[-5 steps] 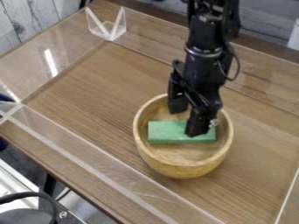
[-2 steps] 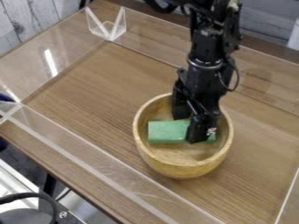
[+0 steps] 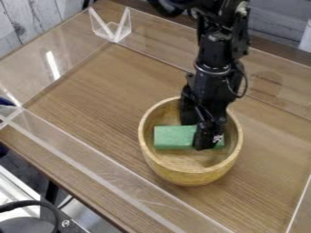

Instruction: Remove the green block from inside the brown bowl and put it on the table

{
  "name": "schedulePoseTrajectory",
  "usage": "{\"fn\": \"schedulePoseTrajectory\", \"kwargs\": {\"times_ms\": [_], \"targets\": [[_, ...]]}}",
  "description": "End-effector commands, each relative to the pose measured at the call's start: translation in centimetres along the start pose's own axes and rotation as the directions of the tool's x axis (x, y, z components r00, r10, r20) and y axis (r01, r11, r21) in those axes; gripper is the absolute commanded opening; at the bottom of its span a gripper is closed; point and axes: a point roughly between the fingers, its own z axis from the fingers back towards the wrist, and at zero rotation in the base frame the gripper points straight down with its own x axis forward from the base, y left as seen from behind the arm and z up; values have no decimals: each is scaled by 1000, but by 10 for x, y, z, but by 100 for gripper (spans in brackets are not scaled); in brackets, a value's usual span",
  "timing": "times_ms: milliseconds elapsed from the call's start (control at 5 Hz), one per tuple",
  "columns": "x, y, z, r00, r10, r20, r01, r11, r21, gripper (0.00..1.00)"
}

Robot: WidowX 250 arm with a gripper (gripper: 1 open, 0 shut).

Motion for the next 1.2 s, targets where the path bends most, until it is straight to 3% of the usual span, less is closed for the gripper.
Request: {"fn": "schedulePoseTrajectory", "kwargs": {"times_ms": [0, 1000], "targets": [[4, 6, 9, 999, -12, 35, 11, 1000, 24, 100], [1, 13, 17, 995, -50, 83, 47, 998, 42, 100]]}}
